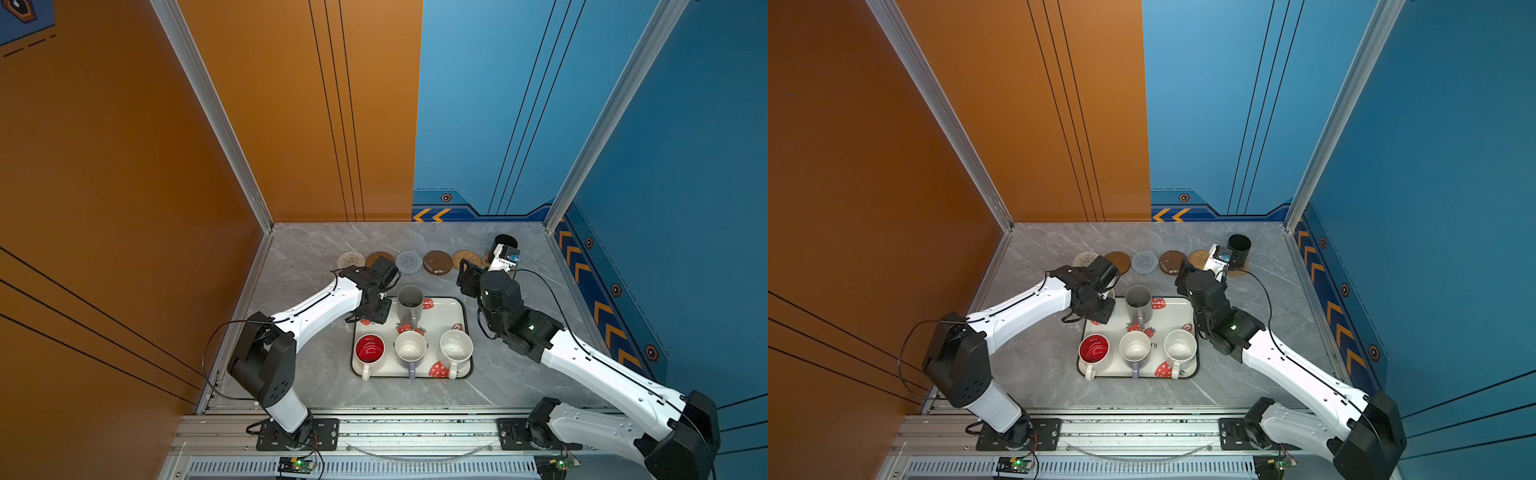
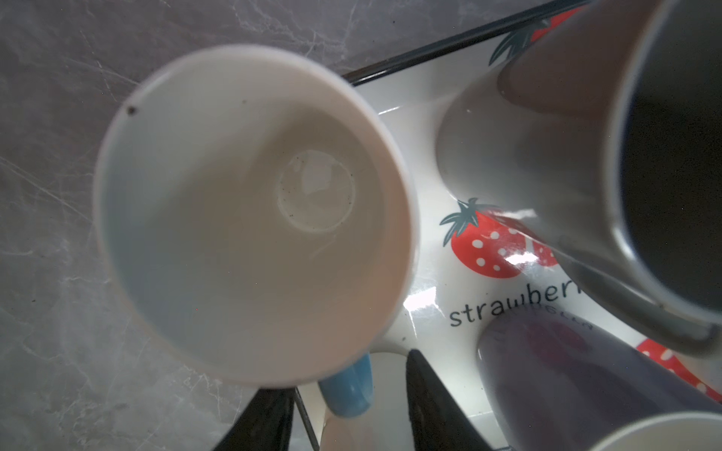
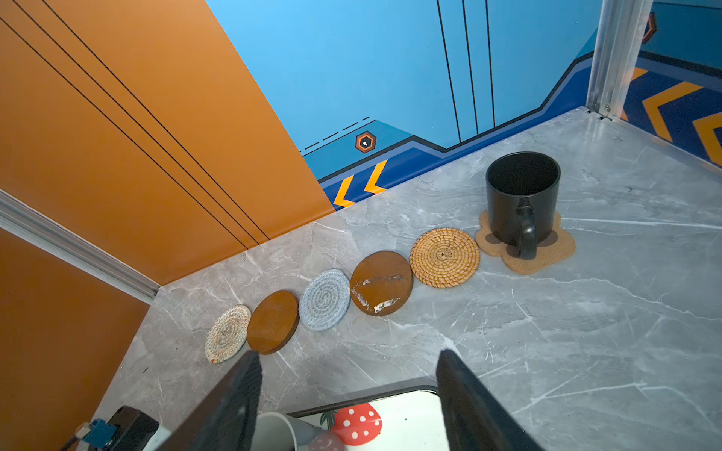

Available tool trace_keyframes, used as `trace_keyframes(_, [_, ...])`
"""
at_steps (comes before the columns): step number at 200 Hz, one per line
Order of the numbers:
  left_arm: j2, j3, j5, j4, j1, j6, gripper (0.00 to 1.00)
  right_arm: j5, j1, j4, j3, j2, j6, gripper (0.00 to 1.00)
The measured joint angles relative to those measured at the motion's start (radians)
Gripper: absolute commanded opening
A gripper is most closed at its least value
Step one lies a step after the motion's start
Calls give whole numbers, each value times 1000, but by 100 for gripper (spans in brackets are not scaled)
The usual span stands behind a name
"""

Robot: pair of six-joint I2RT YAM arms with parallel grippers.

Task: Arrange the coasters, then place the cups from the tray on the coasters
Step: 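Lower the left gripper into the blue-handled white mug's opening and grip it, then lift the blue-handled white mug with the left gripper toward the multicolour coaster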

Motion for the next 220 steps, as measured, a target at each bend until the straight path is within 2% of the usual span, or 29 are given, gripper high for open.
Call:
trace_keyframes(96, [38,-10,0,4,18,1,39,-24,-8,25,-3,18,4,70])
trace_keyframes(181, [66,-15,0,6,22,8,26,-47,-43,35,-3,42,18,70])
trace_keyframes(203, [68,-15,0,8,23,9,19,-50,-43,35,-3,42,18,70])
trace_keyframes(220, [69,-15,4,15,28,17,4,-50,-43,36,-3,42,18,70])
